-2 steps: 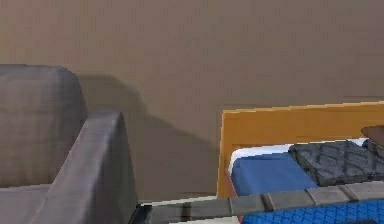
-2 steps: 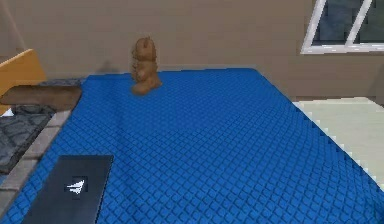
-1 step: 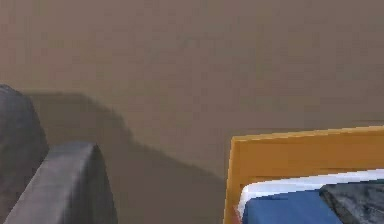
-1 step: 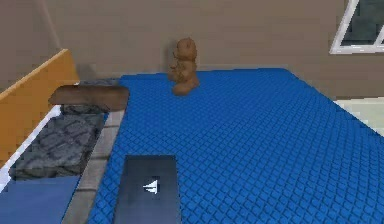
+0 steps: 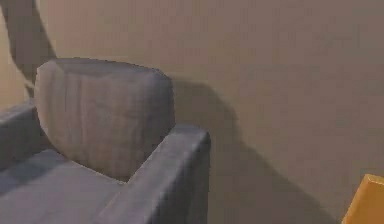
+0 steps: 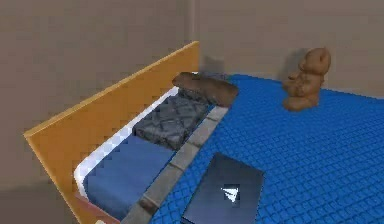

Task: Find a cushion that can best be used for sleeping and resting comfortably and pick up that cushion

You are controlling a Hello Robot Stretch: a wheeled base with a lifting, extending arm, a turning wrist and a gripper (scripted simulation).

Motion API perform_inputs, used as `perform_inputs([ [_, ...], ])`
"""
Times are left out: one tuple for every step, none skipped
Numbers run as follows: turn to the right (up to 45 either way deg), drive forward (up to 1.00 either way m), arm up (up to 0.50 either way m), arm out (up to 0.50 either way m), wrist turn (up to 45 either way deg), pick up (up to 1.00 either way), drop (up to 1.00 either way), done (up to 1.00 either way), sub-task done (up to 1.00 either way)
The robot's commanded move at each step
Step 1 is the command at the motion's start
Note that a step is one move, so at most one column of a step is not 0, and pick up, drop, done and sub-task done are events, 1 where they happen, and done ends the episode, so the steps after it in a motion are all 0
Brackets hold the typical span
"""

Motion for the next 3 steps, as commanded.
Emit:
perform_inputs([
  [39.0, 0.0, 0.0, 0.0, 0.0, 0.0, 0.0, 0.0, 0.0],
  [0.0, 0.2, 0.0, 0.0, 0.0, 0.0, 0.0, 0.0, 0.0],
  [-30.0, 0.0, 0.0, 0.0, 0.0, 0.0, 0.0, 0.0, 0.0],
])
